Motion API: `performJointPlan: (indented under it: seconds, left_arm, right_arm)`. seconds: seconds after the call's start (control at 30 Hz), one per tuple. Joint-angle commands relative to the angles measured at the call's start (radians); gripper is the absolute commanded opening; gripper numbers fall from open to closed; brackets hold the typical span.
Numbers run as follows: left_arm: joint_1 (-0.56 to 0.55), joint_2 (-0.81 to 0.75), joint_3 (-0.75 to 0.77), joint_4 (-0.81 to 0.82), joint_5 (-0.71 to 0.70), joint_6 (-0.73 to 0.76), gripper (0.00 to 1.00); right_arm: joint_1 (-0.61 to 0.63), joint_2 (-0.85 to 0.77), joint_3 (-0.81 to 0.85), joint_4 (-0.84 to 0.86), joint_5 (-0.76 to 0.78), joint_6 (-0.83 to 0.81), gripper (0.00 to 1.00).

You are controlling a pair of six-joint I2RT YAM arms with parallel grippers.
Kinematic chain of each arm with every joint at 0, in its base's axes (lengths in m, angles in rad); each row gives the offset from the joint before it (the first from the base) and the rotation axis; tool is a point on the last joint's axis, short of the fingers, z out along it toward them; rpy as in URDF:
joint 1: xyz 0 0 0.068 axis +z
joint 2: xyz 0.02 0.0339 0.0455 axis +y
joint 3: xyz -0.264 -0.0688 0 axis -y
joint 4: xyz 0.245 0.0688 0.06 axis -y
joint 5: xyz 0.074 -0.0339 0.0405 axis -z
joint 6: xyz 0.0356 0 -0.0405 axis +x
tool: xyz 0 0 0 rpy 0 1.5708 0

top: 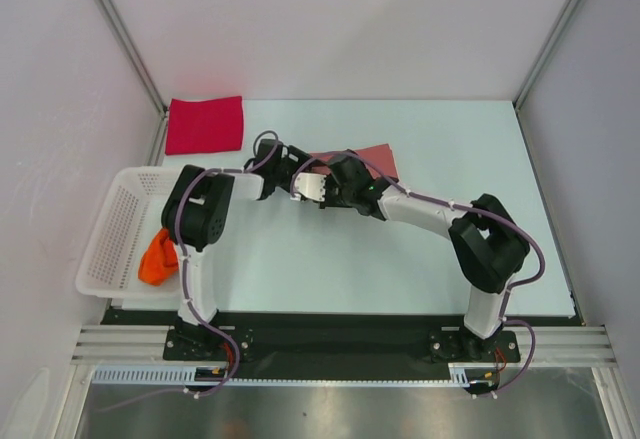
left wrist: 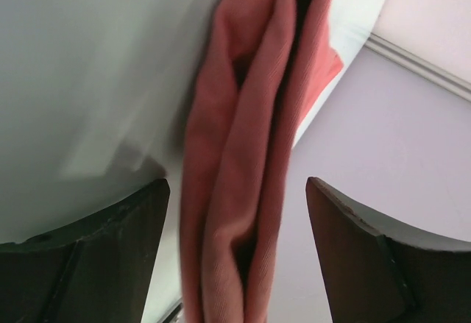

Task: Fold and stack the t-shirts
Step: Neatly place the folded tshirt to the corner

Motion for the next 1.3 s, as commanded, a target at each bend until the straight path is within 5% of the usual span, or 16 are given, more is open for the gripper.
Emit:
performJointPlan:
  seconds: [0.0,0.2,0.27,0.33,0.37,0.43,0.5,0.6,0.87,1.27]
  left_arm:
    - [-0.011,0.049,0.060,0.013,-0.035,-0.048,0.81]
    - [0.000,0.112,0.082,0.094,-0.039,-0.057,0.69]
    - [0.007,0.126,0.088,0.145,-0.026,-0.028,0.53]
    - [0.016,0.124,0.103,0.134,-0.024,0.015,0.38]
    - [0.027,0.120,0.109,0.131,-0.021,0.071,0.34]
    - [0.039,0.097,0.118,0.113,-0.032,0.125,0.25]
    - [0.052,0.071,0.132,0.099,-0.048,0.205,0.18]
    - [0.059,0.029,0.209,-0.043,-0.047,0.383,0.10]
    - [0.079,-0.023,0.607,-0.640,-0.185,0.924,0.08]
    - [0.250,0.155,1.198,-0.990,-0.236,1.239,0.00]
  right_arm:
    - [-0.005,-0.075,0.022,0.025,-0.035,0.049,0.00]
    - [-0.012,-0.117,-0.001,0.028,-0.024,0.151,0.00]
    - [-0.009,-0.127,-0.015,0.017,-0.024,0.181,0.00]
    - [-0.008,-0.144,-0.029,0.002,-0.007,0.257,0.13]
    - [-0.005,-0.155,-0.038,0.000,0.010,0.294,0.32]
    - [0.006,-0.213,-0.098,0.018,0.016,0.368,0.51]
    - [0.017,-0.265,-0.135,0.045,0.059,0.406,0.62]
    - [0.017,-0.371,-0.185,-0.001,0.065,0.495,0.65]
    - [0.000,-0.660,-0.356,-0.057,0.085,0.573,0.69]
    - [-0.008,-0.770,-0.408,-0.116,0.043,0.624,0.69]
